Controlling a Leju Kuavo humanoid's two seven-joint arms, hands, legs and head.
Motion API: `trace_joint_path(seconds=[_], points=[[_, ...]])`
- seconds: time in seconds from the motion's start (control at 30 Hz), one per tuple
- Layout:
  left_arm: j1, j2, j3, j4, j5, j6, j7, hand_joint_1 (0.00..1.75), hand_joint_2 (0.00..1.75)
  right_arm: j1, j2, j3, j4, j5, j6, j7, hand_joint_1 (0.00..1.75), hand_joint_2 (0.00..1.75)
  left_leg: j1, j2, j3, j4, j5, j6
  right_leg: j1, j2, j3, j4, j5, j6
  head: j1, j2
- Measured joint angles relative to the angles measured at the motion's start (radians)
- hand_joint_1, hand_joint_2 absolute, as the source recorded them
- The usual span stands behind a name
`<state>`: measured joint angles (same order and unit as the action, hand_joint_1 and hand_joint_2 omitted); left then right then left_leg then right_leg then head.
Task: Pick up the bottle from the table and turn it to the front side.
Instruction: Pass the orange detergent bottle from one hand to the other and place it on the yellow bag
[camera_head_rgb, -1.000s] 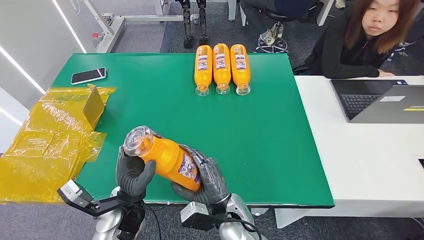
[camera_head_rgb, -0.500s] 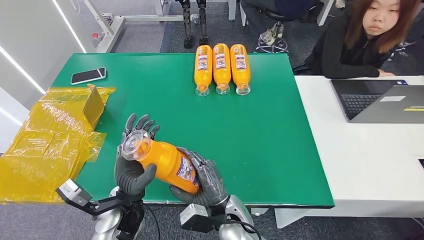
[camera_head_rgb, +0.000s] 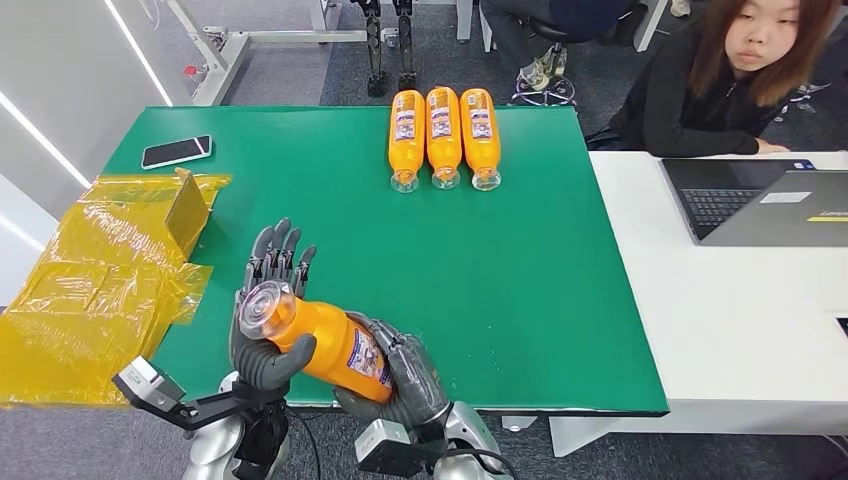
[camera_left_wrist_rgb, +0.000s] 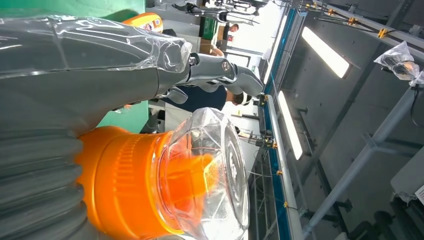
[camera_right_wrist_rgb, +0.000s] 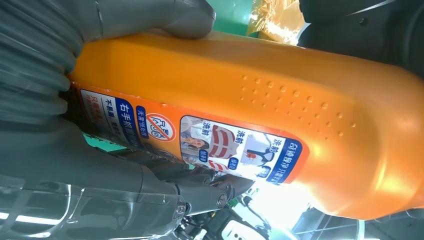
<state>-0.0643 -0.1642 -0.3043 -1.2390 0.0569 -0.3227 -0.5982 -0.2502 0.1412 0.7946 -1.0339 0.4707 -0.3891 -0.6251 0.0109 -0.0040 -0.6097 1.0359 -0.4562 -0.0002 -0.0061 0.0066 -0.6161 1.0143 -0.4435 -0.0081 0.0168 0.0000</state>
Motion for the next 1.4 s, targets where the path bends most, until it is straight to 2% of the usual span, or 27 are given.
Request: trace_joint_path(seconds=[0.17, 0.2, 0.3, 0.33, 1.07, 1.13, 1.2, 1.27, 1.4], points=[[0.008, 0.001, 0.0, 0.0, 0.003, 0.0, 0.0, 0.0, 1.75, 0.01, 0.0, 0.005, -0.005, 0.003, 0.006, 0.011, 1.75, 1.75, 0.0, 0.0, 0.0, 0.0, 0.0, 0.0, 0.0, 0.0, 0.0, 0.0, 0.0, 0.0, 0.0, 0.0], [0.011, 0.001, 0.0, 0.0, 0.003, 0.0, 0.0, 0.1, 1.75, 0.015, -0.001, 0.005, -0.009, 0.005, 0.007, 0.014, 1.75, 1.75, 0.0, 0.0, 0.0, 0.0, 0.0, 0.0, 0.0, 0.0, 0.0, 0.0, 0.0, 0.0, 0.0, 0.0], [0.019, 0.0, 0.0, -0.001, 0.004, -0.001, 0.0, 1.4, 1.75, 0.029, -0.006, 0.005, -0.019, 0.013, 0.01, 0.02, 1.75, 1.75, 0.0, 0.0, 0.0, 0.0, 0.0, 0.0, 0.0, 0.0, 0.0, 0.0, 0.0, 0.0, 0.0, 0.0], [0.022, 0.0, 0.0, -0.002, 0.004, -0.003, 0.0, 1.75, 1.75, 0.033, -0.008, 0.005, -0.022, 0.016, 0.01, 0.021, 1.75, 1.75, 0.0, 0.0, 0.0, 0.0, 0.0, 0.0, 0.0, 0.0, 0.0, 0.0, 0.0, 0.0, 0.0, 0.0], [0.022, -0.001, 0.0, -0.017, 0.011, -0.022, -0.009, 1.75, 1.75, 0.044, -0.026, 0.005, -0.055, 0.017, -0.01, 0.027, 1.75, 1.75, 0.0, 0.0, 0.0, 0.0, 0.0, 0.0, 0.0, 0.0, 0.0, 0.0, 0.0, 0.0, 0.0, 0.0], [0.021, -0.001, 0.0, -0.017, 0.013, -0.022, -0.009, 1.75, 1.75, 0.043, -0.026, 0.005, -0.055, 0.017, -0.012, 0.028, 1.22, 1.75, 0.0, 0.0, 0.0, 0.0, 0.0, 0.0, 0.0, 0.0, 0.0, 0.0, 0.0, 0.0, 0.0, 0.0], [0.02, -0.002, 0.0, -0.017, 0.014, -0.021, -0.01, 1.75, 1.75, 0.043, -0.026, 0.005, -0.055, 0.017, -0.016, 0.028, 0.35, 1.75, 0.0, 0.0, 0.0, 0.0, 0.0, 0.0, 0.0, 0.0, 0.0, 0.0, 0.0, 0.0, 0.0, 0.0], [0.019, -0.003, 0.0, -0.017, 0.016, -0.018, -0.009, 1.75, 1.75, 0.042, -0.026, 0.005, -0.056, 0.017, -0.026, 0.025, 0.0, 1.75, 0.0, 0.0, 0.0, 0.0, 0.0, 0.0, 0.0, 0.0, 0.0, 0.0, 0.0, 0.0, 0.0, 0.0], [0.015, -0.005, 0.0, -0.017, 0.02, -0.012, -0.009, 1.75, 1.75, 0.042, -0.026, 0.005, -0.06, 0.018, -0.046, 0.018, 0.0, 1.75, 0.0, 0.0, 0.0, 0.0, 0.0, 0.0, 0.0, 0.0, 0.0, 0.0, 0.0, 0.0, 0.0, 0.0]])
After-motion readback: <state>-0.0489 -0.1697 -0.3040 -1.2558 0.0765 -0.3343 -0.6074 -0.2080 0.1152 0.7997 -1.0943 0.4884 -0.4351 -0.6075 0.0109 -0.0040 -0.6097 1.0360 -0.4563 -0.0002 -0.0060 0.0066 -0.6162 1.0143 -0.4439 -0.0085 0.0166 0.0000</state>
